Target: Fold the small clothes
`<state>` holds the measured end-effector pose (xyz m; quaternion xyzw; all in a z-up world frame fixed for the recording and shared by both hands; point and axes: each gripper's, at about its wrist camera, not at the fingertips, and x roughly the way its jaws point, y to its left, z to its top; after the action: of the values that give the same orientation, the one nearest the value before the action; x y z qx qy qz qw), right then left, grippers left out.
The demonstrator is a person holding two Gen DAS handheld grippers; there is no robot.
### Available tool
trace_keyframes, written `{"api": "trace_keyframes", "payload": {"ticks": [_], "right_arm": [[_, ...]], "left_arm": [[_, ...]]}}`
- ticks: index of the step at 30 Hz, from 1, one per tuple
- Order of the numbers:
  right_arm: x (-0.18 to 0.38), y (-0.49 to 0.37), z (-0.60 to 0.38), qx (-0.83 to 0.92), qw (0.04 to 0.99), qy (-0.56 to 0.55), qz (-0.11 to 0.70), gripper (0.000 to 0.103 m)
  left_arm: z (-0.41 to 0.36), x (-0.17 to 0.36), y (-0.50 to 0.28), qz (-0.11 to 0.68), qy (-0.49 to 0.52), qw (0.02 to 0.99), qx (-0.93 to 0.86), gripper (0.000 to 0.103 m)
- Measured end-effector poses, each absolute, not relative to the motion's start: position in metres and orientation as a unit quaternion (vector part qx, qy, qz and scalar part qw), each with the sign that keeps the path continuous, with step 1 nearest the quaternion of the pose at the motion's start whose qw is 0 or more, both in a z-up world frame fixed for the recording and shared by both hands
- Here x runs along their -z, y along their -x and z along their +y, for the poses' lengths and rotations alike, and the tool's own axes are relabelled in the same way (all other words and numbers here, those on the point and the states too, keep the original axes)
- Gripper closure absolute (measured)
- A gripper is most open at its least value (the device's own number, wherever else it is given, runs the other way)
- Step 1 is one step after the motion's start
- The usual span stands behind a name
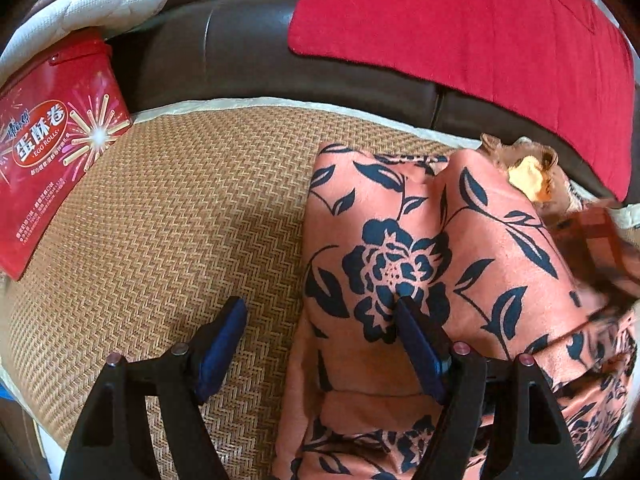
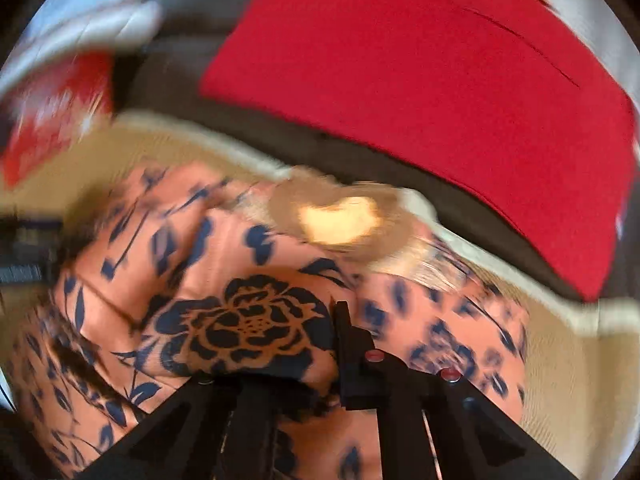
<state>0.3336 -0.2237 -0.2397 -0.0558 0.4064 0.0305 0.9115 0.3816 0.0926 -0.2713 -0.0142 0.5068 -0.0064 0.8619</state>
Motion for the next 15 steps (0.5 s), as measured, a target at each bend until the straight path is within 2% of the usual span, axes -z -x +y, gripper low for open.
{"api": "trace_keyframes", "payload": {"ticks": [4,11,15], "right_arm": [[0.233,-0.304,-0.317,0.006,0.910,-0.141,0.389,0.097],[0.304,-0.278,-0.426,0.004,0.792,-0.459,0.402,0.091],[0.279,-0.256,-0.450,0.042,0.827,-0.446,0.339,0.089]], "left_arm": [[0.086,0.275,-0.380,0.513,-0.004,0.858,0.005,0.026],[0.064,0.273,-0.371,0.501,-0.069,0.862,-0.007,0.026],[0.063,0.266,-0.365,0.493,-0.066,0.867,-0.020,0.026]]}}
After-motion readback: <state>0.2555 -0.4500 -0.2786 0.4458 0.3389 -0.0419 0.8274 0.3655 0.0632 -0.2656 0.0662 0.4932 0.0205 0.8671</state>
